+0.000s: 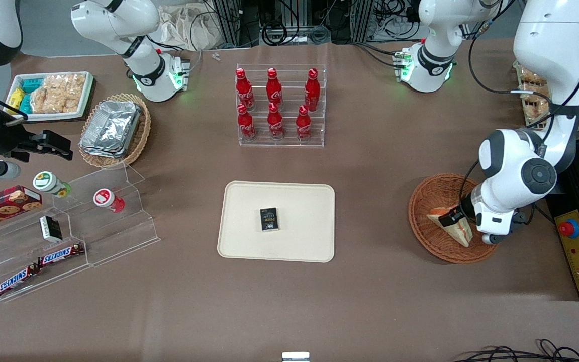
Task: Place sandwich from basket to tray
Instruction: 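Lower the open left gripper over the sandwich and close on it, then lift the sandwich up out of the basket with the left gripper, then carry the held sandwich over to the cream tray, then lower the sandwich onto the tray beside the black packet and open the gripper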
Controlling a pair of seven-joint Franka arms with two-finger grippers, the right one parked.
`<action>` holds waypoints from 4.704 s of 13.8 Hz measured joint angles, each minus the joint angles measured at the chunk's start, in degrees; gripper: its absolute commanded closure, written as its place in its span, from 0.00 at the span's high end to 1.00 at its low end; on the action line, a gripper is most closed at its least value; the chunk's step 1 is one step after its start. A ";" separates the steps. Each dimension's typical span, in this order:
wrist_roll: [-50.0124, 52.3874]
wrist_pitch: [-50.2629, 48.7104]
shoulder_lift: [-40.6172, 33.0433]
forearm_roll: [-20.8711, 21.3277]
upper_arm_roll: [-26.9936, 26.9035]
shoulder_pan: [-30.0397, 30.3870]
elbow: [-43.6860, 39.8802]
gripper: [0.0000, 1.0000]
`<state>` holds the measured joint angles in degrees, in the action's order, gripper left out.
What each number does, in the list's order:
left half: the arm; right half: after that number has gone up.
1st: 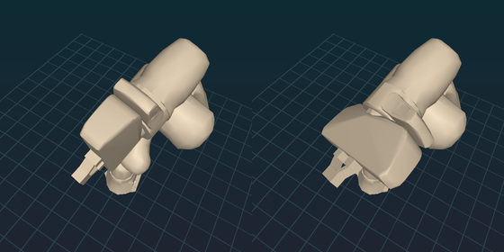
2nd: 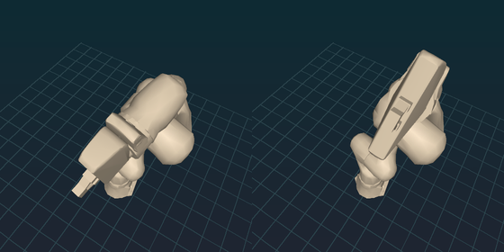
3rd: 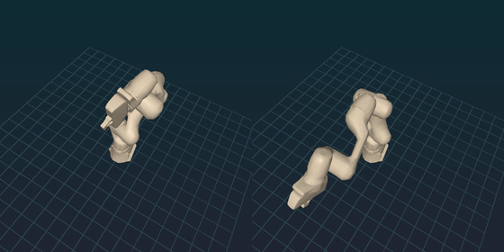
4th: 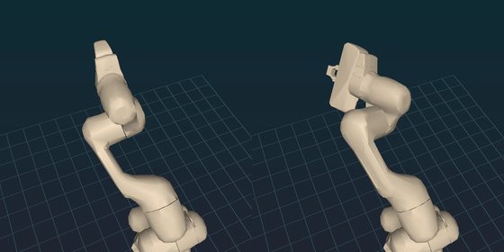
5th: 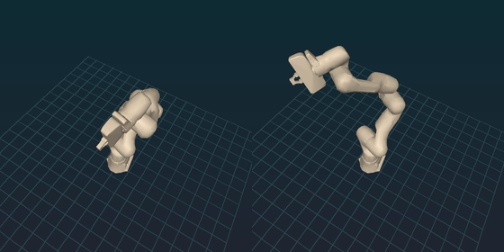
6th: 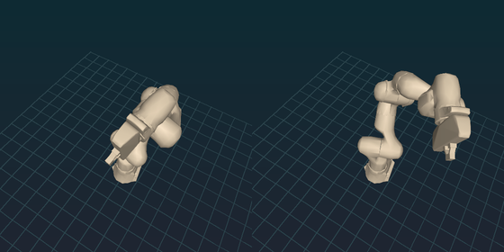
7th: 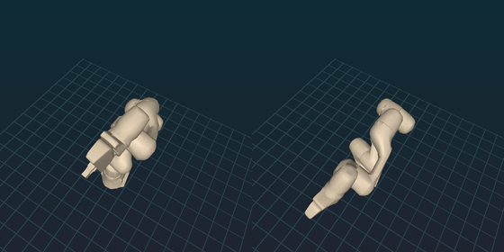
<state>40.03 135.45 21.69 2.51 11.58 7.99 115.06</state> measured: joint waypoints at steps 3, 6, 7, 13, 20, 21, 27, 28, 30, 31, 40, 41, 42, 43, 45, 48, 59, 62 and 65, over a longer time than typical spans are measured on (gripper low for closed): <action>2.19 1.63 0.83 0.02 -0.01 0.17 0.00 0.41; 3.19 1.55 0.84 0.03 -0.02 0.65 -0.01 0.00; 3.19 1.18 0.82 0.03 -0.02 0.97 -0.04 0.00; 3.12 -15.74 -3.01 0.08 1.14 1.23 -6.57 0.00; -0.30 -40.86 -6.22 0.08 7.11 1.14 -25.04 0.00; -1.49 -43.16 -6.22 0.07 7.45 1.14 -27.18 0.00; -3.67 -45.88 -5.91 0.06 8.24 1.13 -30.20 0.00; -3.77 -45.88 -5.82 0.06 8.60 1.10 -30.20 0.00; -4.65 -45.88 -5.76 0.06 9.94 1.04 -30.20 0.00; -5.49 -45.88 -5.76 0.05 10.87 1.00 -30.20 0.00; -9.86 -40.42 -3.23 0.48 25.12 -1.52 -30.20 0.00; -9.92 -38.77 -2.12 1.62 25.16 -2.77 -30.16 0.00; -9.92 -37.06 -0.72 3.30 25.21 -4.06 -30.13 0.00; -9.92 -35.18 0.96 5.18 25.23 -5.70 -30.10 0.00; -9.32 -32.38 4.56 7.88 25.22 -8.74 -30.02 0.00; -8.79 -27.97 10.62 10.81 25.18 -12.18 -29.98 0.00; -0.02 -15.98 24.07 19.54 23.59 -18.29 -30.09 0.31; 1.59 -15.86 24.48 19.77 23.12 -18.66 -30.16 0.99; 3.54 -15.86 24.46 19.80 23.08 -18.67 -30.69 0.99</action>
<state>43.58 119.59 46.16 22.32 34.66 -10.68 84.38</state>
